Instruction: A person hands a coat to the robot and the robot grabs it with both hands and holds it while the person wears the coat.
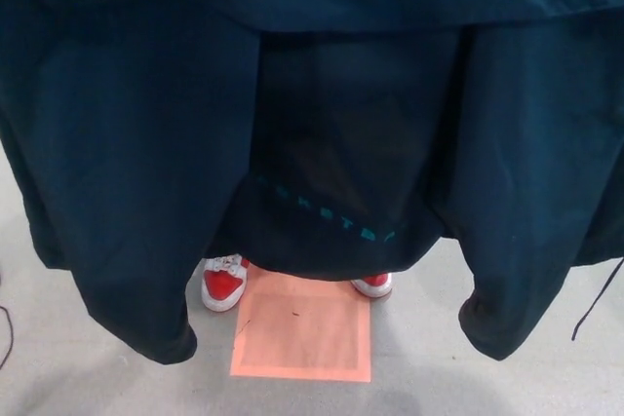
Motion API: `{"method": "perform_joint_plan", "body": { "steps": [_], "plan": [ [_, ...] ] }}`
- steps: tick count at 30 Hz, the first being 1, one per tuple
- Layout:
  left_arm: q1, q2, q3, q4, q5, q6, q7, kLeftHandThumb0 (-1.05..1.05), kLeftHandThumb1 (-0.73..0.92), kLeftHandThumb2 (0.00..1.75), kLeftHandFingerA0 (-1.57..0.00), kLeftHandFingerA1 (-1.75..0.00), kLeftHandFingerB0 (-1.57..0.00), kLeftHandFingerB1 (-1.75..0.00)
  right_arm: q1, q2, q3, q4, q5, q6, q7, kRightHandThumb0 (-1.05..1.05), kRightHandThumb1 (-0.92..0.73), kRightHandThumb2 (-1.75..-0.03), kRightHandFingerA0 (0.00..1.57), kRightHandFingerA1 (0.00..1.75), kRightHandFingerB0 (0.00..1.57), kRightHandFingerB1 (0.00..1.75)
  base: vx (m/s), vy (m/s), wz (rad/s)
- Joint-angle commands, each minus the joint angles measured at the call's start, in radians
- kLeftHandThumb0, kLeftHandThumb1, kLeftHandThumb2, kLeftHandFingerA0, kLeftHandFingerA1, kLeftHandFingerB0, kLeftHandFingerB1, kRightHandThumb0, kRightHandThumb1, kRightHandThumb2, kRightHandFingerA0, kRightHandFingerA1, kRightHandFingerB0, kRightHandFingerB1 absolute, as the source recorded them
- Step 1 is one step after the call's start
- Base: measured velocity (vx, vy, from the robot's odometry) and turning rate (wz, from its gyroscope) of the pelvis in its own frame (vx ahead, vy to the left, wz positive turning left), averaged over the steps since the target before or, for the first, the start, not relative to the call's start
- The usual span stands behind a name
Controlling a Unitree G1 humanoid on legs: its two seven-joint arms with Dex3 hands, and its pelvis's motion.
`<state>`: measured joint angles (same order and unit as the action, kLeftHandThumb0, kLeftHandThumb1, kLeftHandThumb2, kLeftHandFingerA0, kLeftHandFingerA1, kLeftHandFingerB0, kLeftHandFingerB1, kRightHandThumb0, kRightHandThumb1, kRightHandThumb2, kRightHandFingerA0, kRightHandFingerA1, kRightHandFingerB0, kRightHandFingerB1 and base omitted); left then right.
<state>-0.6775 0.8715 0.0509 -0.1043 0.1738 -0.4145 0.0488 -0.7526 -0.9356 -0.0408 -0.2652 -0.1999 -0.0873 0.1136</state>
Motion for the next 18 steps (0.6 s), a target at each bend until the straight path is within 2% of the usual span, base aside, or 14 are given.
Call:
{"method": "perform_joint_plan", "body": {
  "steps": [1, 3, 6, 7, 8, 9, 10, 11, 12, 13, 14, 16, 17, 18],
  "plan": [
    [-0.253, 0.024, -0.177, 0.200, 0.035, 0.192, -0.392, -0.85, 0.53, 0.96, -0.03, -0.17, -0.03, -0.23, -0.291, 0.016, 0.221, 0.240, -0.032, 0.179, 0.406, -0.86, -0.58, -0.99, 0.01, 0.27, 0.00, 0.08, 0.00, 0.000, 0.00],
    [-0.311, 0.015, -0.249, 0.228, 0.089, 0.255, -0.484, -0.86, 0.53, 0.97, -0.05, -0.19, -0.05, -0.22, -0.344, 0.041, 0.294, 0.312, -0.095, 0.181, 0.449, -0.83, -0.54, -0.95, 0.03, 0.40, 0.01, 0.11, 0.00, 0.000, 0.00],
    [-0.333, 0.003, -0.292, 0.250, 0.108, 0.284, -0.523, -0.85, 0.52, 0.96, -0.04, -0.20, -0.05, -0.23, -0.373, 0.058, 0.342, 0.355, -0.097, 0.204, 0.499, -0.81, -0.52, -0.93, 0.02, 0.38, 0.01, 0.12, 0.00, 0.000, 0.00],
    [-0.331, 0.002, -0.296, 0.252, 0.106, 0.289, -0.530, -0.86, 0.52, 0.95, -0.01, -0.19, -0.08, -0.23, -0.377, 0.064, 0.348, 0.357, -0.082, 0.226, 0.517, -0.79, -0.50, -0.91, 0.01, 0.31, 0.00, 0.12, 0.00, 0.000, 0.00],
    [-0.326, 0.003, -0.307, 0.253, 0.099, 0.306, -0.549, -0.99, 0.56, 0.74, -0.02, -0.17, -0.07, -0.22, -0.380, 0.067, 0.362, 0.360, -0.067, 0.248, 0.548, -0.87, -0.54, -0.81, 0.09, 0.38, 0.04, 0.11, 0.00, 0.000, 0.00],
    [-0.322, 0.005, -0.318, 0.251, 0.092, 0.325, -0.569, -0.99, 0.56, 0.74, -0.02, -0.17, -0.07, -0.22, -0.379, 0.065, 0.377, 0.365, -0.066, 0.247, 0.570, -0.87, -0.54, -0.81, 0.09, 0.38, 0.04, 0.11, 0.00, 0.000, 0.00],
    [-0.316, 0.009, -0.321, 0.251, 0.099, 0.316, -0.566, -0.90, 0.54, 0.98, 0.00, -0.14, -0.10, -0.19, -0.378, 0.067, 0.381, 0.369, -0.060, 0.250, 0.577, -0.87, -0.65, -0.63, 0.26, 0.34, 0.00, 0.18, 0.00, 0.000, 0.00],
    [-0.300, 0.016, -0.324, 0.254, 0.100, 0.300, -0.560, -0.89, 0.53, 0.97, 0.00, -0.15, -0.10, -0.19, -0.374, 0.073, 0.391, 0.378, -0.037, 0.266, 0.605, -0.82, -0.51, -0.90, 0.16, 0.44, 0.00, 0.13, 0.00, 0.000, 0.00],
    [-0.297, 0.016, -0.325, 0.256, 0.095, 0.299, -0.560, -0.89, 0.53, 0.97, 0.00, -0.15, -0.10, -0.19, -0.375, 0.074, 0.394, 0.381, -0.031, 0.272, 0.612, -0.82, -0.51, -0.90, 0.16, 0.44, 0.00, 0.13, 0.00, 0.000, 0.00],
    [-0.288, 0.031, -0.333, 0.245, 0.096, 0.316, -0.587, -0.87, 0.53, 0.96, -0.05, -0.17, -0.05, -0.20, -0.377, 0.079, 0.403, 0.385, -0.022, 0.293, 0.634, -0.93, -0.54, -0.87, 0.31, 0.44, 0.06, 0.16, 0.00, 0.000, 0.00],
    [-0.287, 0.042, -0.342, 0.236, 0.101, 0.335, -0.613, -0.87, 0.53, 0.97, -0.04, -0.15, -0.04, -0.20, -0.378, 0.070, 0.425, 0.384, -0.022, 0.302, 0.680, -0.94, -0.59, -0.93, 0.20, 0.43, 0.03, 0.07, 0.00, 0.000, 0.00],
    [-0.292, 0.044, -0.347, 0.236, 0.103, 0.341, -0.623, -0.87, 0.53, 0.97, -0.04, -0.15, -0.04, -0.20, -0.380, 0.066, 0.436, 0.386, -0.022, 0.304, 0.698, -0.94, -0.59, -0.93, 0.20, 0.43, 0.03, 0.07, 0.00, 0.000, 0.00],
    [-0.300, 0.053, -0.362, 0.227, 0.113, 0.362, -0.659, -0.88, 0.54, 0.98, -0.04, -0.12, -0.04, -0.20, -0.378, 0.058, 0.454, 0.392, -0.016, 0.295, 0.742, -0.88, -0.68, -0.61, 0.06, 0.27, 0.02, 0.24, 0.00, 0.000, 0.00],
    [-0.304, 0.054, -0.367, 0.226, 0.118, 0.369, -0.670, -0.88, 0.54, 0.98, -0.04, -0.12, -0.04, -0.20, -0.376, 0.057, 0.459, 0.392, -0.006, 0.297, 0.758, -0.84, -0.53, -0.94, 0.07, 0.25, 0.09, 0.18, 0.00, 0.000, 0.00]
  ]
}}
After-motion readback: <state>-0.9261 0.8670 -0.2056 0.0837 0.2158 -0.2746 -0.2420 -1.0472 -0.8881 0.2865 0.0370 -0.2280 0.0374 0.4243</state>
